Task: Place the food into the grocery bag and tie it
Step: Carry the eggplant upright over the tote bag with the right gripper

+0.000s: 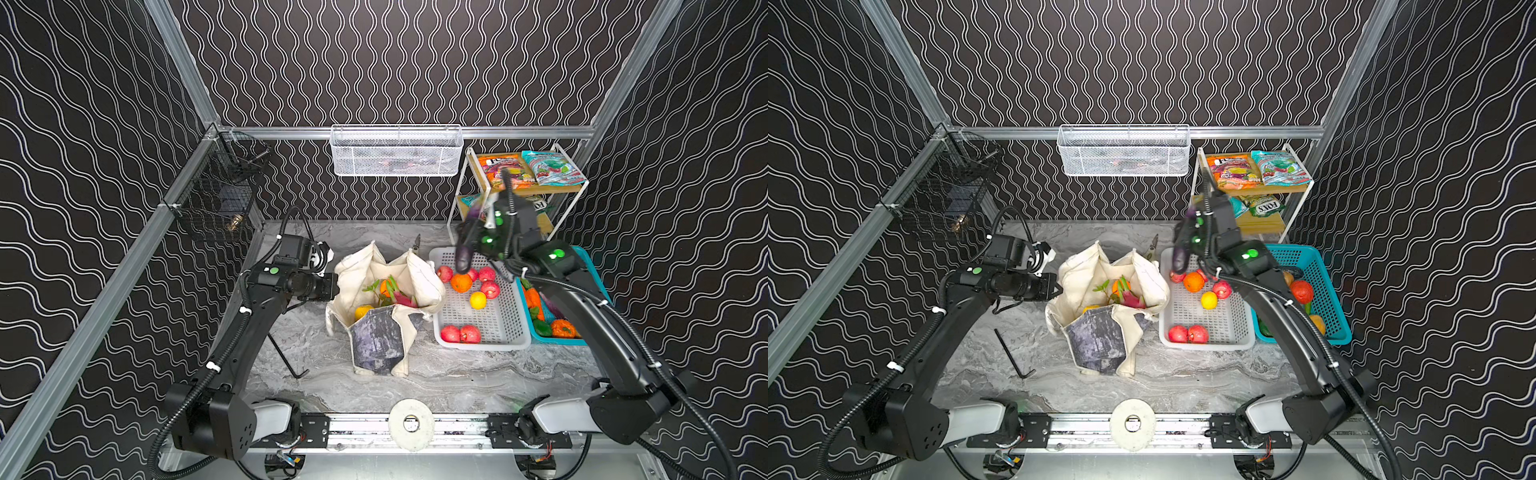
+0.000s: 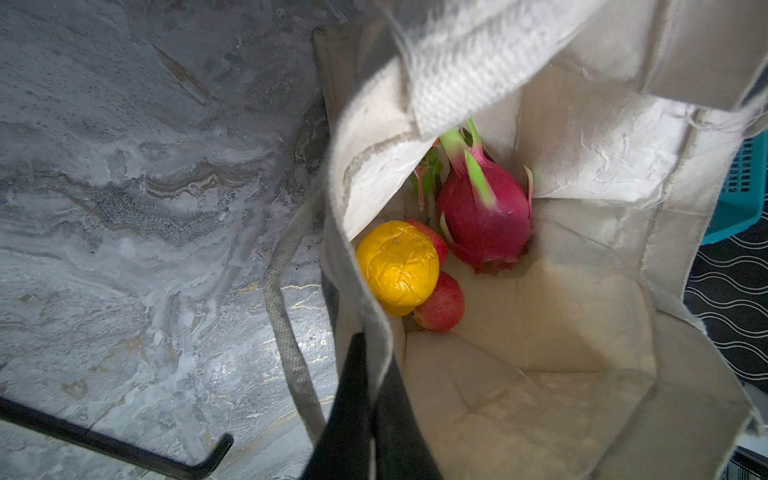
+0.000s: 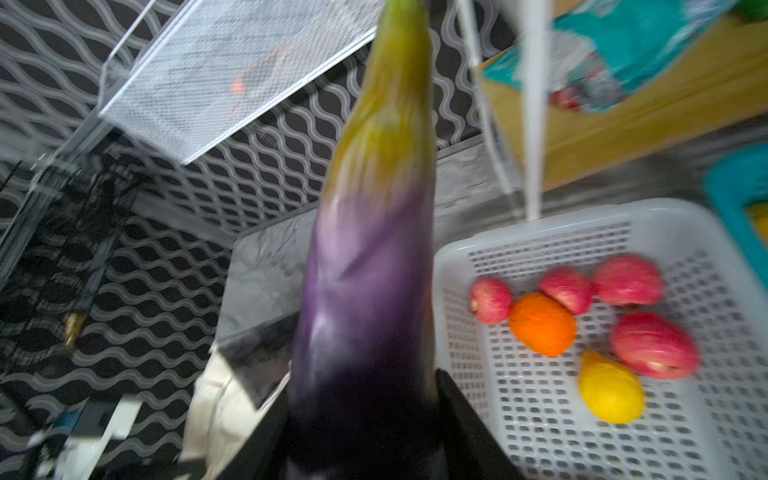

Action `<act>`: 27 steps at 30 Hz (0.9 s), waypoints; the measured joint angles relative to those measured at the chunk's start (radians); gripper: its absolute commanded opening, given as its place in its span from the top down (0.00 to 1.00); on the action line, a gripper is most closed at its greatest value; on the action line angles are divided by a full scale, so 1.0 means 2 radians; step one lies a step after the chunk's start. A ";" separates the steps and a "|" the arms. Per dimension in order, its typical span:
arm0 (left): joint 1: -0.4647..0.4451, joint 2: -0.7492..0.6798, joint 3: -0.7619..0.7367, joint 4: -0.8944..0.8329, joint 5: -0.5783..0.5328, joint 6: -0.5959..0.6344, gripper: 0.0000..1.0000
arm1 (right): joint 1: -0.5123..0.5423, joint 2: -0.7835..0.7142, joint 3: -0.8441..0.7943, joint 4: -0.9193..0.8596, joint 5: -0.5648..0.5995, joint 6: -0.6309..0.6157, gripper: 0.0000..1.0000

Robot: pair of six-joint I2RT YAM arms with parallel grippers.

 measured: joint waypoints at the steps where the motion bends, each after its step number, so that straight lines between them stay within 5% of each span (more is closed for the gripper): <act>1: 0.000 0.000 0.002 -0.001 0.000 0.000 1.00 | 0.012 0.005 0.000 0.006 -0.003 -0.009 0.52; 15: 0.000 -0.013 0.004 -0.004 0.004 0.000 1.00 | 0.156 0.074 0.006 0.090 -0.037 -0.176 0.54; 27: 0.000 -0.023 -0.007 -0.002 0.007 0.000 1.00 | 0.163 0.108 0.004 0.116 -0.046 -0.227 0.53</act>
